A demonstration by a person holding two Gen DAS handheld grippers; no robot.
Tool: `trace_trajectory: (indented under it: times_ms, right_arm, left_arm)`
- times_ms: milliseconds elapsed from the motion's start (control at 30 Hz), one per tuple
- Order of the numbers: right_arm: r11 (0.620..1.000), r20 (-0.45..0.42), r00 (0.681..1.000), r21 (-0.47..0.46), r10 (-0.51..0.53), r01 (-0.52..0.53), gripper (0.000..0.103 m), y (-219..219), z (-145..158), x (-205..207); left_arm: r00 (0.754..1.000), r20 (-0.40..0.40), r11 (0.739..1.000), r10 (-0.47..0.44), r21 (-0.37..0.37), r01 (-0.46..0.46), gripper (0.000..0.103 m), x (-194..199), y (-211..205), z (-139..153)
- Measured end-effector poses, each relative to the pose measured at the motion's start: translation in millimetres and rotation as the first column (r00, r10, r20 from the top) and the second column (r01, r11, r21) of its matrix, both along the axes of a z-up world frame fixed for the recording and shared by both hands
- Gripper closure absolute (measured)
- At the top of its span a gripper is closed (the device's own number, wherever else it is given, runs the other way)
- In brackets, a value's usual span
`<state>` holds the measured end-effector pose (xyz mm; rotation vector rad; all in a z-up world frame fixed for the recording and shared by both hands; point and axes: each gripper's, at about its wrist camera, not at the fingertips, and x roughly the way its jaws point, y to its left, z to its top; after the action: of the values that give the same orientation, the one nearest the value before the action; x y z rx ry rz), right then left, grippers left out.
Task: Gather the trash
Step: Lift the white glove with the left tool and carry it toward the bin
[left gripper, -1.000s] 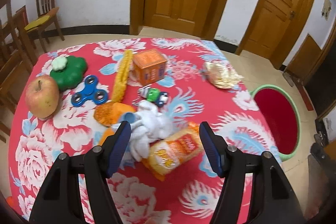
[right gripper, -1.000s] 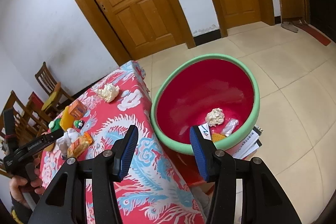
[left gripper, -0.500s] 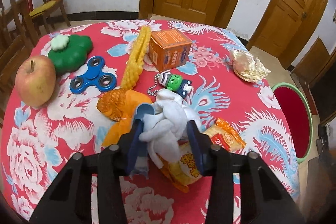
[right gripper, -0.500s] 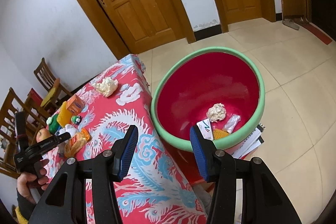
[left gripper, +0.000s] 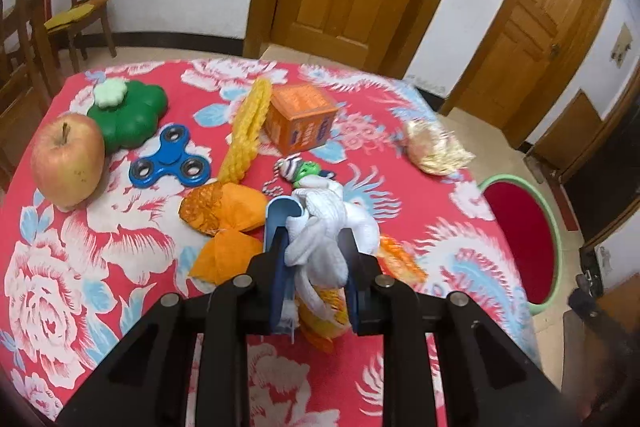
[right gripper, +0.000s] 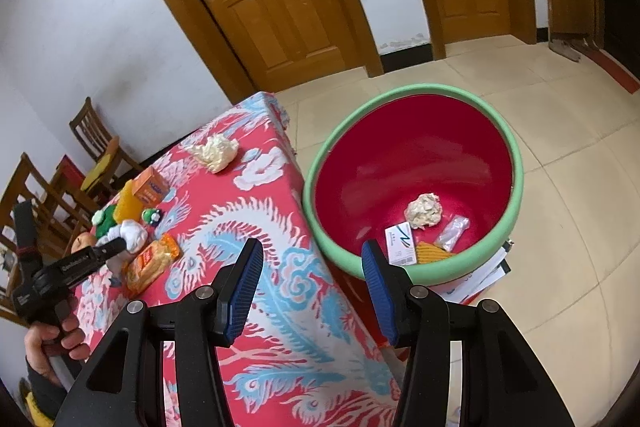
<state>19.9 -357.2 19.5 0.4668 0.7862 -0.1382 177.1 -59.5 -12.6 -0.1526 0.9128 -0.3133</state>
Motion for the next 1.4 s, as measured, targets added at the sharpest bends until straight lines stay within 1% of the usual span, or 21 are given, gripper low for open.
trace_trajectory:
  times_ms: [100,300,333,400,500,667,767,867,1067,1100,1133,1167,1267,1400]
  right_arm:
    - [1.000,0.001,1.000,-0.004,0.019,-0.019,0.050,7.5,0.6,2.4]
    - [0.998,0.007,0.999,-0.012,0.054,-0.054,0.050,21.9,4.8,3.7]
    - [0.998,0.007,0.998,-0.013,0.057,-0.057,0.050,23.2,5.5,3.9]
    - [0.998,0.007,0.998,-0.015,0.059,-0.059,0.050,24.6,6.3,3.8]
    - [0.998,0.009,0.998,-0.016,0.063,-0.063,0.050,27.0,7.4,4.1]
    - [0.997,0.010,0.997,-0.014,0.071,-0.071,0.050,30.0,6.5,4.6]
    - [0.997,0.007,0.997,-0.008,0.075,-0.075,0.050,31.0,4.8,5.2]
    - [0.997,0.005,0.997,-0.001,0.077,-0.077,0.050,30.9,3.8,4.4]
    - [0.997,0.005,0.997,-0.001,0.074,-0.074,0.050,30.3,3.2,3.6]
    - [0.997,0.005,0.997,-0.002,0.073,-0.073,0.050,30.0,3.2,3.3]
    - [0.997,0.004,0.997,-0.002,0.072,-0.072,0.050,29.8,3.4,2.8]
    - [0.998,0.004,0.998,-0.003,0.070,-0.070,0.050,29.7,3.6,2.2]
    - [0.998,0.002,0.998,-0.004,0.067,-0.067,0.050,29.3,3.4,1.8]
    - [0.996,-0.001,0.996,-0.015,0.089,-0.089,0.050,37.4,4.3,4.3]
  left_arm:
    - [0.999,-0.007,0.998,-0.043,-0.043,0.043,0.079,-4.9,-0.1,6.5]
    - [0.997,-0.024,0.998,-0.067,-0.002,0.067,0.079,-12.7,-2.7,1.4]
    - [0.997,-0.031,0.998,-0.070,0.001,0.070,0.077,-14.1,-2.8,0.0]
    - [0.997,-0.037,0.997,-0.075,0.012,0.075,0.068,-17.0,-2.5,-1.9]
    - [0.997,-0.027,0.997,-0.076,0.024,0.077,0.062,-21.7,-0.4,-1.4]
    - [0.998,-0.010,0.997,-0.067,0.042,0.067,0.061,-27.6,3.3,2.6]
    - [0.998,0.003,0.998,-0.058,0.038,0.058,0.061,-30.3,4.8,7.0]
    - [0.997,0.014,0.997,-0.070,0.032,0.070,0.061,-32.1,1.3,10.4]
    - [0.997,0.009,0.996,-0.079,0.038,0.078,0.061,-23.8,-10.9,3.0]
    - [0.996,0.008,0.995,-0.091,0.034,0.091,0.065,-22.7,-13.2,0.8]
    - [0.995,0.010,0.995,-0.097,0.029,0.097,0.073,-22.8,-14.8,-0.1]
    - [0.995,0.011,0.994,-0.104,0.026,0.104,0.084,-23.3,-16.1,-0.8]
    - [0.994,0.027,0.994,-0.110,0.021,0.110,0.088,-27.3,-17.7,1.0]
    - [0.994,0.055,0.995,-0.097,0.014,0.096,0.088,-34.6,-10.9,9.7]
